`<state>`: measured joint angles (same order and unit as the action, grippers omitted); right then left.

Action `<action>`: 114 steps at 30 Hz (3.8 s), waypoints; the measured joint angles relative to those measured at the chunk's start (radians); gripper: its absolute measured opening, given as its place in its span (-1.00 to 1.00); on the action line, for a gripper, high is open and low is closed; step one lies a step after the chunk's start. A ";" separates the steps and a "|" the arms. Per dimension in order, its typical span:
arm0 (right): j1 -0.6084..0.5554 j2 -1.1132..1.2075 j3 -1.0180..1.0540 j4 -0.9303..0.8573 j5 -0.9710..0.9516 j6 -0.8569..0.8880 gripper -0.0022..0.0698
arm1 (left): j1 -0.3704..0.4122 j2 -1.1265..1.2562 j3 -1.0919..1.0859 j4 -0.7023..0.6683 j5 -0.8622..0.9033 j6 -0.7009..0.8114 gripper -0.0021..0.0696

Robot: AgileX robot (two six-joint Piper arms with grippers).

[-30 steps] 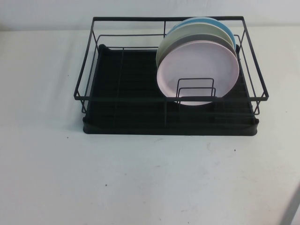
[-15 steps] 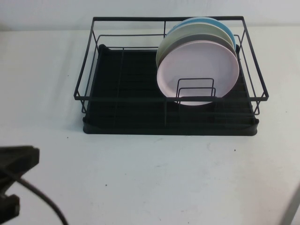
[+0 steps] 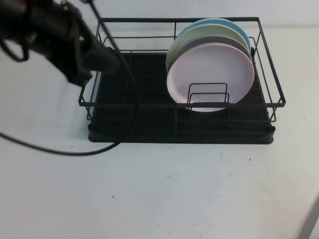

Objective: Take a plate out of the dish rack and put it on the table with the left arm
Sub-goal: Grasp the plate from the shelf, then place the plate from the table

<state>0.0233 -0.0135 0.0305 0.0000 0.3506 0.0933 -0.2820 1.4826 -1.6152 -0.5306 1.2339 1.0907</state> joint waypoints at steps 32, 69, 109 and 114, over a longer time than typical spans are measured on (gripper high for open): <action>0.000 0.000 0.000 0.000 0.000 0.000 -0.99 | -0.215 0.589 -0.412 -0.109 -0.438 0.144 0.08; 0.000 0.000 0.000 0.000 0.000 0.000 -0.99 | -0.223 0.600 -0.423 -0.054 -0.505 0.207 -0.71; 0.000 0.000 0.000 0.000 0.000 0.000 -0.99 | -0.082 0.179 0.670 -0.597 -0.449 -0.190 -0.71; 0.000 0.000 0.000 0.000 0.000 0.000 -0.99 | -0.043 0.299 0.679 -0.715 -0.497 -0.073 -0.71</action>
<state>0.0233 -0.0135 0.0305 0.0000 0.3506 0.0933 -0.3250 1.7818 -0.9359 -1.2451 0.7374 1.0179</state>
